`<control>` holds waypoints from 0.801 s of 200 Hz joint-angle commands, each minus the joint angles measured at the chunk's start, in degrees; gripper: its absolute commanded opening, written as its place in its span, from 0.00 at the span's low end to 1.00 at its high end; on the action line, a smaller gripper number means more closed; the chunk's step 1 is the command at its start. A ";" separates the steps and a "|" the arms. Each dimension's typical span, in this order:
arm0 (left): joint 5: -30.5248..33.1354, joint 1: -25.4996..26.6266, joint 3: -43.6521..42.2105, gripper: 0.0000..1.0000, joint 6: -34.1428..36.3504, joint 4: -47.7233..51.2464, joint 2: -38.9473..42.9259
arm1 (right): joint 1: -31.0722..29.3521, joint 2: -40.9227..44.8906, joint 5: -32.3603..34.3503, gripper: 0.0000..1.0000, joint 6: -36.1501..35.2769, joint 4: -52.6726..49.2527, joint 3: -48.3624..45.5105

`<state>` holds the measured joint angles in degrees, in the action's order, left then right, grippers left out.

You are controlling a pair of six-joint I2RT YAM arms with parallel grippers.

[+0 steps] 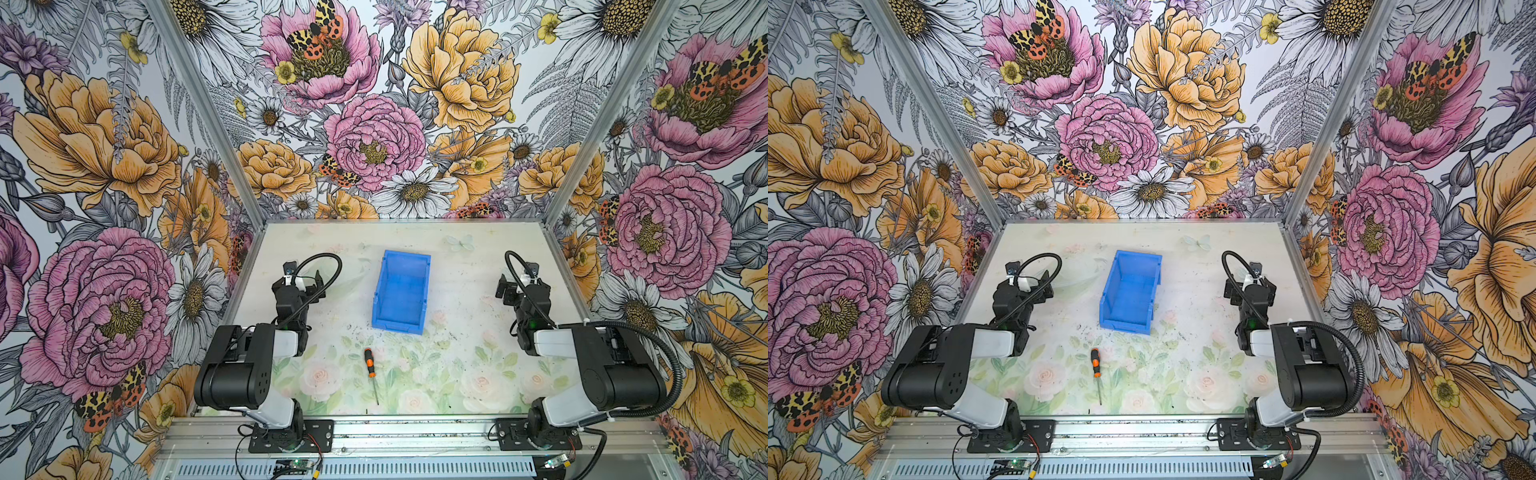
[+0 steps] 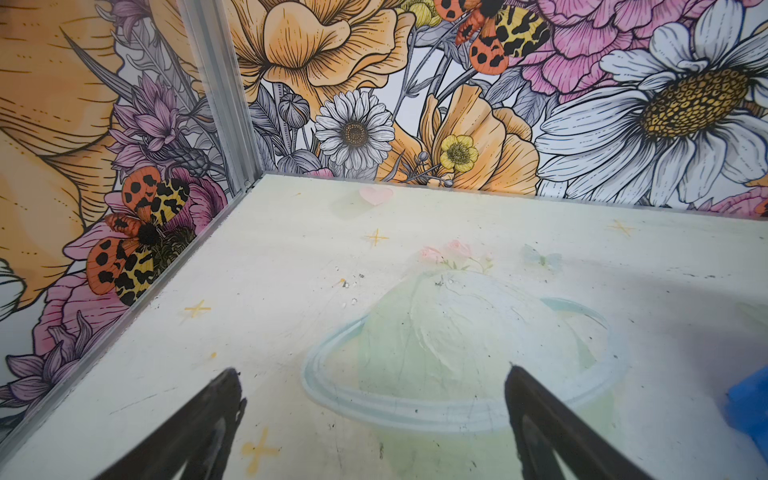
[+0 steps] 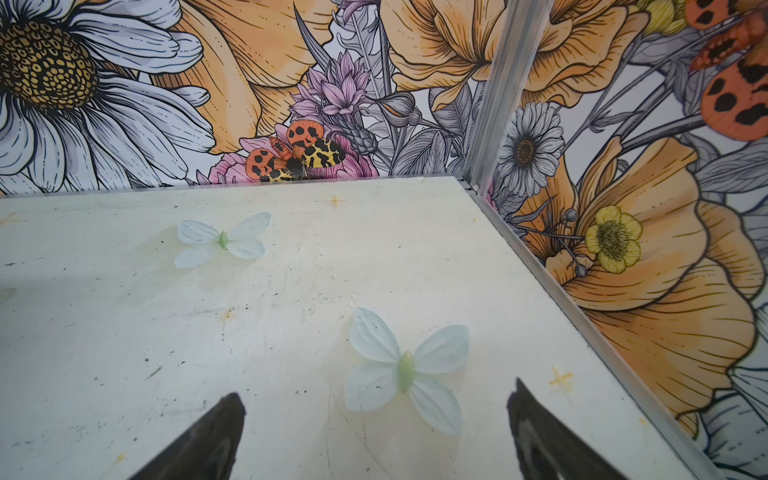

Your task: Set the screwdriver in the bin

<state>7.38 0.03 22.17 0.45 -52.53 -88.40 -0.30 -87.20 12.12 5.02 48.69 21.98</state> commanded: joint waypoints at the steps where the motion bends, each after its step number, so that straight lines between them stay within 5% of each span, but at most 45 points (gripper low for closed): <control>1: -1.22 0.14 -0.47 0.99 0.61 -1.10 -0.48 | 0.28 -0.73 -0.78 0.99 0.41 1.10 0.26; 94: -0.85 -0.47 0.79 0.98 -0.35 1.97 0.70 | 0.27 1.38 0.14 1.00 0.55 -1.14 0.86; 160: 2.53 -0.25 10.01 0.99 -5.65 33.03 13.72 | -2.39 22.22 3.52 0.99 1.99 -25.67 5.34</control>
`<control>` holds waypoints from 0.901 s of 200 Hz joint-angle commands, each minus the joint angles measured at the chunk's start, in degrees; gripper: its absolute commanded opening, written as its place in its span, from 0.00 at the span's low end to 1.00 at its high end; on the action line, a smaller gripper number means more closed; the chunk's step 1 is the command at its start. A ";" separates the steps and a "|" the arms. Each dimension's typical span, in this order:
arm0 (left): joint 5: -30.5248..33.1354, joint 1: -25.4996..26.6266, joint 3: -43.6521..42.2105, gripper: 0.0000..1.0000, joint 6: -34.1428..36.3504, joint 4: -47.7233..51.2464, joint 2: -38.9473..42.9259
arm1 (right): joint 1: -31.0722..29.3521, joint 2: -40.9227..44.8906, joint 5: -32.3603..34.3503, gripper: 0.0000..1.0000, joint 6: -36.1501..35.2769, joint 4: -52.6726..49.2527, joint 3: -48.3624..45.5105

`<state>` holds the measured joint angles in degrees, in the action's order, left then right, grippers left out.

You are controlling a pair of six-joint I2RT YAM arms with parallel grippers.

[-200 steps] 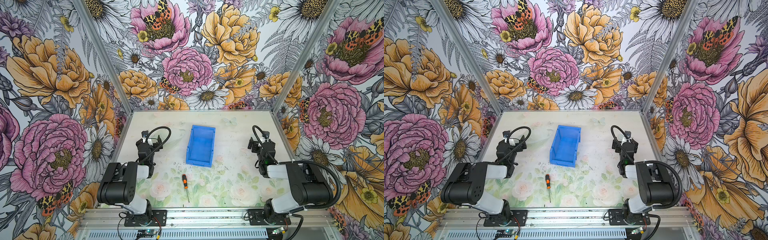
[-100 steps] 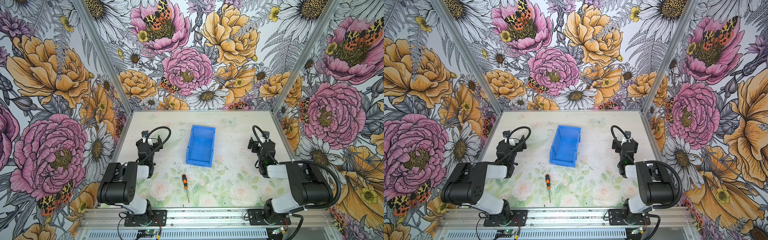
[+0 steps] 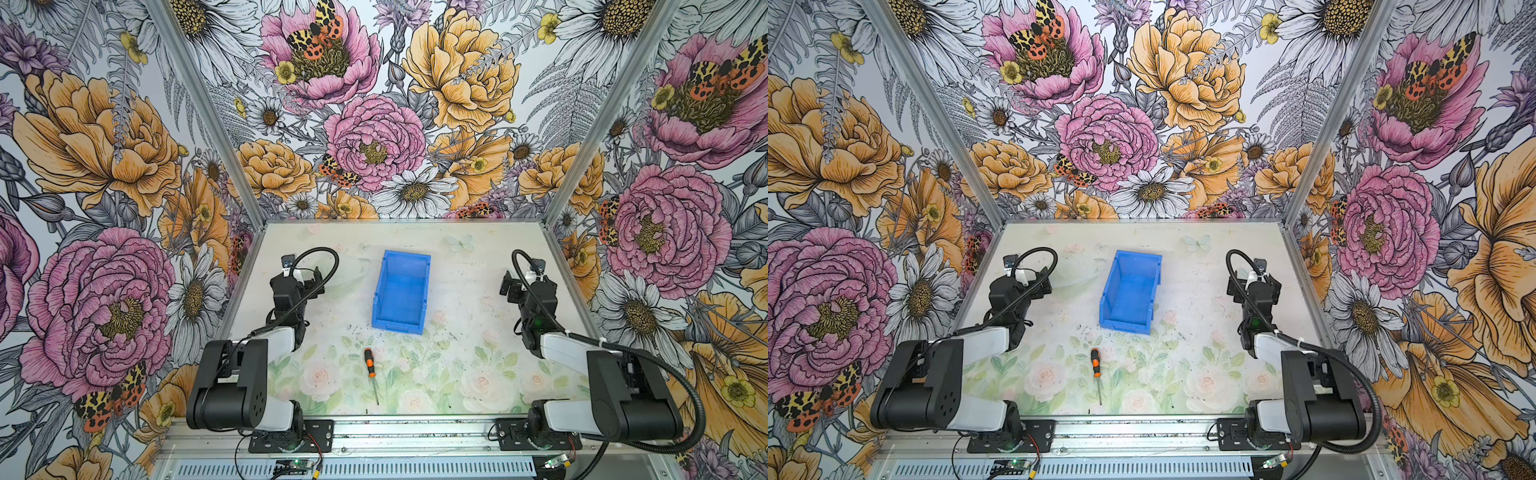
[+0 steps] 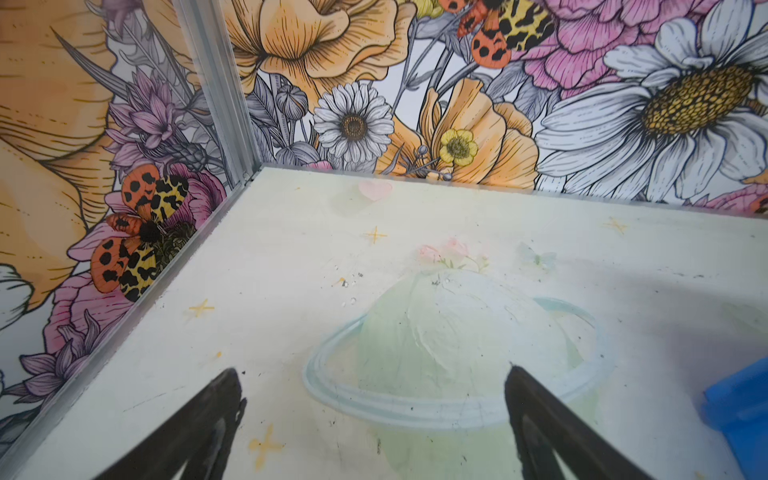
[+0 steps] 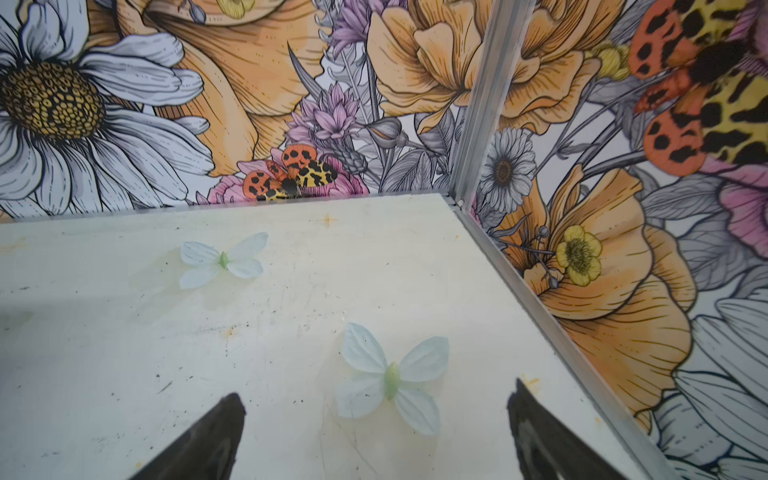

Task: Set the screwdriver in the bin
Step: 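Move the left gripper toward the screwdriver while the right gripper nears the bin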

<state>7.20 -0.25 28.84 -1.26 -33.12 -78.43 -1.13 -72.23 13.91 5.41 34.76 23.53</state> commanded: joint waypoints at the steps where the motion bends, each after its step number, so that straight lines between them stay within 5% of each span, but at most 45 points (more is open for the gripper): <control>1: 2.94 0.14 3.60 0.99 -4.07 14.19 3.87 | -1.67 7.57 1.78 0.99 1.57 -12.36 4.02; 26: 6.10 2.26 8.06 0.99 -7.17 25.91 5.89 | -5.49 13.23 4.80 1.00 1.93 -26.23 9.26; 72: -1.20 5.46 14.04 0.99 -13.04 42.89 8.30 | -14.68 15.79 8.80 0.99 6.31 -48.76 21.26; 180: -4.92 23.59 17.52 0.99 -27.00 60.11 9.22 | -34.35 9.51 3.98 0.99 2.17 -54.54 27.23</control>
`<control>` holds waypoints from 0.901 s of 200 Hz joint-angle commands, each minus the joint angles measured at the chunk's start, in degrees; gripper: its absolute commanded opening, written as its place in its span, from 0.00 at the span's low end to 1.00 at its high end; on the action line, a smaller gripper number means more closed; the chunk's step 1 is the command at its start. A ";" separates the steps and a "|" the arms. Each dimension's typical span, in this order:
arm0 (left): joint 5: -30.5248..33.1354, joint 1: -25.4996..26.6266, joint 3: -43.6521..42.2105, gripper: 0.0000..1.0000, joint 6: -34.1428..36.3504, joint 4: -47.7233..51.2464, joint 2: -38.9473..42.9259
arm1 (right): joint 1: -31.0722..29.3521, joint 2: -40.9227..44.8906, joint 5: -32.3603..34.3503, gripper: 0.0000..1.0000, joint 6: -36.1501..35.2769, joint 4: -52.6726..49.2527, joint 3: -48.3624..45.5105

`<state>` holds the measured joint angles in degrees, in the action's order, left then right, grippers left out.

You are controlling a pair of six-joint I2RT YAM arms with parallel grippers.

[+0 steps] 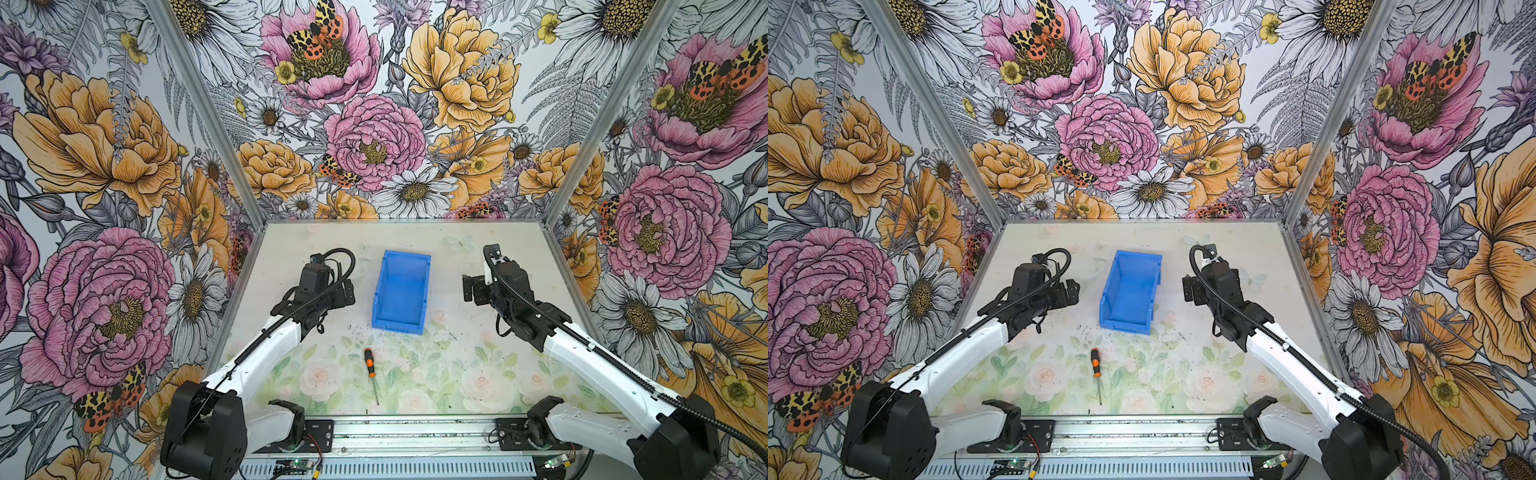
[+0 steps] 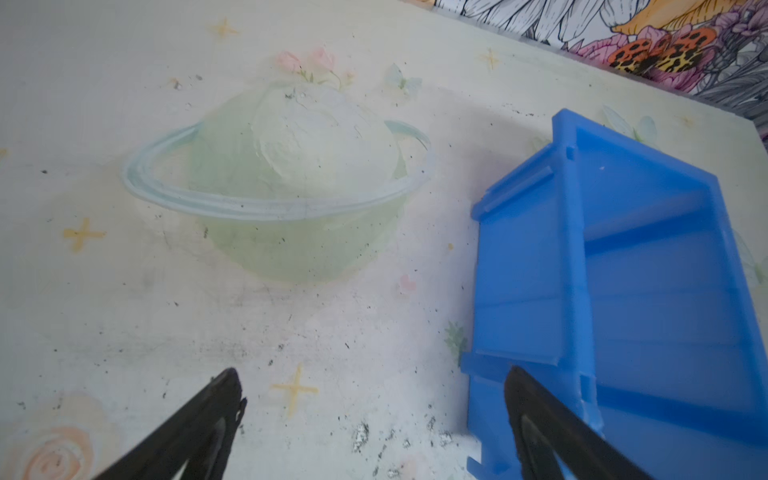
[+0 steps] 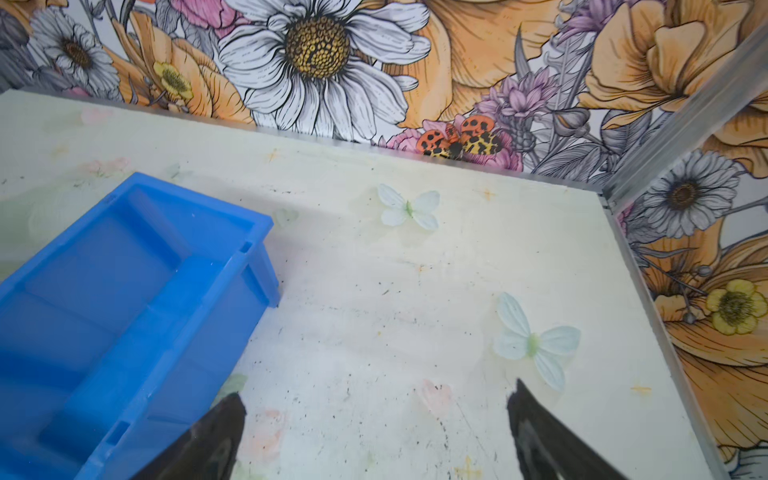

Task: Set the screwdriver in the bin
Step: 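Move the left gripper toward the screwdriver while the right gripper nears the bin, then lower the left gripper onto the orange screwdriver handle and close it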

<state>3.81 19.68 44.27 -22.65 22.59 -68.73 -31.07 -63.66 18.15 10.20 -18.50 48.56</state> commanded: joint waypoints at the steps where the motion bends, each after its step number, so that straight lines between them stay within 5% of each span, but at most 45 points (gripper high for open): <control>1: -1.53 3.81 2.16 0.99 -5.71 4.53 -0.55 | -4.60 0.97 -0.24 0.99 -2.71 -1.27 2.18; 101: 4.57 16.81 0.24 0.99 -17.85 11.62 -1.69 | -17.99 7.49 -8.96 0.99 -10.16 -3.18 -1.40; 180: 7.30 22.08 -1.11 0.95 -22.93 12.98 -7.13 | -22.42 10.55 -14.14 1.00 -7.19 -3.21 -3.58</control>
<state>8.84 39.75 43.81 -42.54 34.33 -74.28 -52.88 -55.44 6.96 2.07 -21.37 45.95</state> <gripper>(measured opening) 0.953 0.995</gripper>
